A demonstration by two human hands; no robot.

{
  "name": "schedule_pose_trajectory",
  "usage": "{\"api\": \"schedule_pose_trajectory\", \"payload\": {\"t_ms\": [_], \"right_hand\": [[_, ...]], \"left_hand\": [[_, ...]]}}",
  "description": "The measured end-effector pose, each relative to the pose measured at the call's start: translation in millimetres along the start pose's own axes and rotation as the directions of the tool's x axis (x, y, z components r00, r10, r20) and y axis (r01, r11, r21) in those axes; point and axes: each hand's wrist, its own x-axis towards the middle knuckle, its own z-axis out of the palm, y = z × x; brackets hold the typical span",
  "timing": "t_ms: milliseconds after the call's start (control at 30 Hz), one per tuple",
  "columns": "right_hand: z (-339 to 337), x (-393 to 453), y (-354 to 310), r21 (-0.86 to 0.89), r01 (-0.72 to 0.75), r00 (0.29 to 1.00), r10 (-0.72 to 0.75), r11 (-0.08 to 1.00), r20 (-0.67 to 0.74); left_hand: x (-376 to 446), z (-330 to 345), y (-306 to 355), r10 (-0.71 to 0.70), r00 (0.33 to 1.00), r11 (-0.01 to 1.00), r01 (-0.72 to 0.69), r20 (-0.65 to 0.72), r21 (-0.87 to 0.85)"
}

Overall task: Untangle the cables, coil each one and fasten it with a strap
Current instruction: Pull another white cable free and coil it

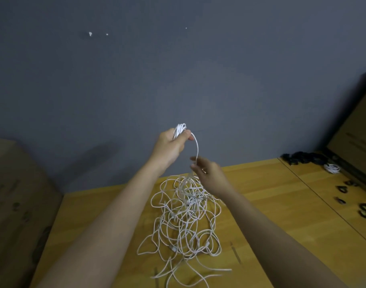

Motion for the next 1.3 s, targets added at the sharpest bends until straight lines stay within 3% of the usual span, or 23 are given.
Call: {"api": "schedule_pose_trajectory", "payload": {"t_ms": [167,300,400,600,767,867,1000,1067,1200,1300], "right_hand": [[0.7,-3.8,11.9,0.085,-0.023,0.995,0.031,0.996,-0.094],[2.6,-9.6,12.4,-0.016,0.105,0.983,-0.106,0.994,-0.149],[-4.5,-16.3,25.8,-0.123,0.082,0.974,-0.106,0.989,-0.201],[-9.2,-33.8,52.6,-0.421,-0.146,0.985,0.092,0.895,-0.146],[-25.0,-55.2,84.8,-0.550,-0.369,0.923,0.365,0.749,-0.123],[-30.7,-43.1,71.0,-0.452,-0.363,0.931,0.333,0.815,-0.149],[-29.0,-22.8,27.3,-0.235,-0.174,0.968,0.123,0.956,-0.217],[-25.9,-15.1,1.0,-0.072,-0.071,0.984,0.058,0.995,-0.169],[-17.7,-2.8,-34.9,0.221,-0.011,1.000,0.005,0.975,0.028],[-17.7,1.9,-43.3,0.489,0.015,0.992,0.047,0.872,-0.114]], "left_hand": [[19.5,-12.7,31.8,0.033,0.999,0.993,-0.036,-0.030,-0.116],[24.8,-18.9,36.5,0.005,0.997,0.985,-0.019,-0.083,-0.169],[30.6,-29.9,32.8,-0.033,0.984,0.981,-0.002,-0.176,-0.194],[23.3,-22.2,18.6,-0.111,0.964,0.958,0.039,-0.241,-0.284],[27.9,-28.8,20.4,-0.079,0.962,0.969,0.013,-0.260,-0.248],[21.1,-17.8,18.6,-0.068,0.984,0.980,0.035,-0.165,-0.198],[14.3,-0.6,19.0,-0.063,0.997,0.986,0.057,-0.035,-0.154],[12.6,4.4,20.9,-0.041,0.999,0.989,0.045,0.026,-0.140],[12.2,6.7,28.3,0.005,0.997,0.986,0.009,0.083,-0.166],[10.5,-4.2,32.9,0.026,0.996,0.982,-0.009,0.086,-0.187]]}}
